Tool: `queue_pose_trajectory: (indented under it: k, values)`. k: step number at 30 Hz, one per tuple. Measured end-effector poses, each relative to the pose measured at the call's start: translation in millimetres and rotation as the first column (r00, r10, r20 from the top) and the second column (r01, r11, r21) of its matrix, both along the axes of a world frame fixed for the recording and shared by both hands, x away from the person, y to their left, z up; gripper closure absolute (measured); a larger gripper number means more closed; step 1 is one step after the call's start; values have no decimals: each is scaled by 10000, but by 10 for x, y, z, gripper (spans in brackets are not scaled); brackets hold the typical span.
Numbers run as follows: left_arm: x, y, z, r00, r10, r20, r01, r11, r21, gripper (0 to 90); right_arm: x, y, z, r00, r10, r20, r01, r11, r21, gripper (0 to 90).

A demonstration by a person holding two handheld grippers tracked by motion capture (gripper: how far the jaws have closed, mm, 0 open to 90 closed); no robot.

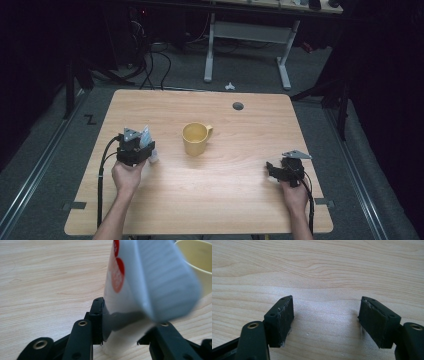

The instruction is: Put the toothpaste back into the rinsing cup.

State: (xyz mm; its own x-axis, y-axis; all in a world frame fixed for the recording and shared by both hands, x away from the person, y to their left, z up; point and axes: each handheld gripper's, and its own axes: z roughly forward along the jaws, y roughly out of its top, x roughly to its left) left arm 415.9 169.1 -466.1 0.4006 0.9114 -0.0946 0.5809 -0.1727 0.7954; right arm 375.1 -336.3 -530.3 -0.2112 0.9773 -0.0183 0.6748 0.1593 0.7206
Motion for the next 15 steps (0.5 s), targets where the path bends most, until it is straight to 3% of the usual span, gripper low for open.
queue_pose_trajectory:
  k: [15]
  values:
    - [-36,-38,126,9990,-397,188,395,9992,115,660,0,0,0,10000,3,0,-3,10000,-3,283]
